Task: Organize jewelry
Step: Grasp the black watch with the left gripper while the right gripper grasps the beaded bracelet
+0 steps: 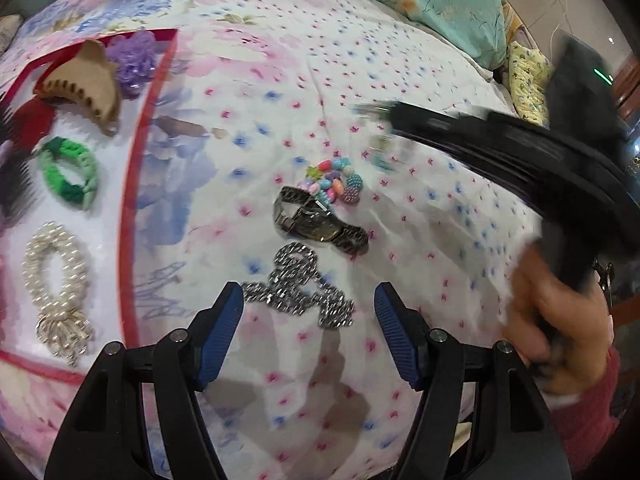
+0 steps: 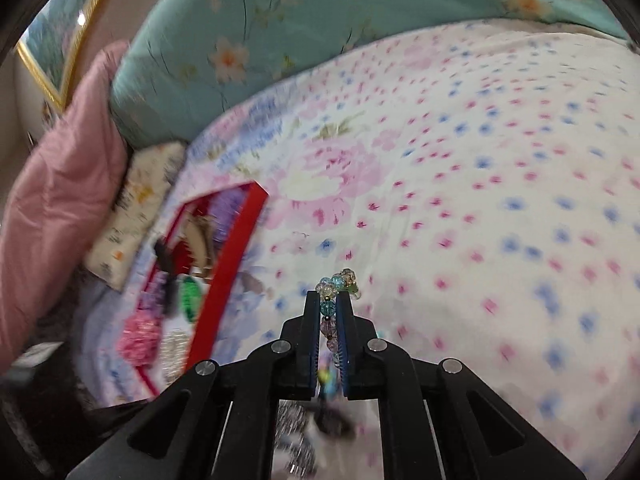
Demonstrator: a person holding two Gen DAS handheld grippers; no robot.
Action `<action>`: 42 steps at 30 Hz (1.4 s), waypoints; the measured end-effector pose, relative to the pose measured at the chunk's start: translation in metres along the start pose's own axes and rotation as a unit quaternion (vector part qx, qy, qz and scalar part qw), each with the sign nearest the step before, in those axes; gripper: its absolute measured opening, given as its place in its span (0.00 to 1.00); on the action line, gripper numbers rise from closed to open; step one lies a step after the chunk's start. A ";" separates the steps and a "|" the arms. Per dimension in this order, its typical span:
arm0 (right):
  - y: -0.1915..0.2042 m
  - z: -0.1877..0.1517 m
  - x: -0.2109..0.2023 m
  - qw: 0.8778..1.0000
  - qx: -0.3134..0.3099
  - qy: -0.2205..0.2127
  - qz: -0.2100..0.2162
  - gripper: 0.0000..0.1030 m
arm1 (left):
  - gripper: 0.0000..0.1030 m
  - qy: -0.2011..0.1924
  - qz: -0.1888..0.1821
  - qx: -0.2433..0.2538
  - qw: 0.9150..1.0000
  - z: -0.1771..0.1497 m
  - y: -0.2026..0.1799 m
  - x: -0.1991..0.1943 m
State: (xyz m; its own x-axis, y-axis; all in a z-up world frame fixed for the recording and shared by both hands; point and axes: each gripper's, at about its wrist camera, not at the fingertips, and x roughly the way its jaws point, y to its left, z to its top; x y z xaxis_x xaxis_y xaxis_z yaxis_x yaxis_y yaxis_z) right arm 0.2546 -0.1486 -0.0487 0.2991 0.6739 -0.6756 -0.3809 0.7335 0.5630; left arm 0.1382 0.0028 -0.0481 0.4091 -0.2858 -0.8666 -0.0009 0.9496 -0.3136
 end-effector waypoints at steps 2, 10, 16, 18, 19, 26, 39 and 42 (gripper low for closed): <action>-0.007 -0.009 -0.025 1.000 0.017 -0.017 0.005 0.07 | 0.66 -0.003 0.006 0.001 1.000 0.005 -0.003 0.005; -0.030 -0.031 -0.074 0.997 0.060 -0.035 0.021 0.07 | 0.74 0.010 0.026 0.029 0.999 0.023 -0.022 0.039; -0.032 -0.037 -0.087 0.996 0.064 -0.043 0.033 0.07 | 0.49 -0.005 0.050 0.053 0.997 0.025 -0.028 0.045; -0.032 -0.038 -0.089 0.996 0.065 -0.046 0.036 0.07 | 0.46 -0.006 0.040 0.051 0.998 0.024 -0.025 0.043; -0.032 -0.038 -0.089 0.996 0.065 -0.048 0.037 0.07 | 0.40 -0.006 0.038 0.050 0.998 0.022 -0.024 0.041; -0.030 -0.042 -0.093 0.996 0.065 -0.050 0.040 0.07 | 0.38 -0.019 0.025 0.045 0.999 0.005 -0.023 0.023; 0.006 -0.050 -0.092 0.997 0.037 -0.044 0.051 0.07 | 0.00 -0.073 0.000 0.017 0.997 -0.004 0.000 -0.043; 0.014 -0.053 -0.089 0.997 0.030 -0.039 0.054 0.07 | 0.00 -0.066 -0.007 0.013 0.998 -0.010 0.004 -0.044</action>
State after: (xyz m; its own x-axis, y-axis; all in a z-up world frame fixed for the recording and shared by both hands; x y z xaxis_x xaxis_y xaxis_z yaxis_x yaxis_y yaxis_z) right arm 0.1762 -0.2032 -0.0061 0.3278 0.7521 -0.5718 -0.3621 0.6590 0.6592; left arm 0.1108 0.0177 -0.0148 0.5250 -0.2804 -0.8036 0.0280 0.9494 -0.3130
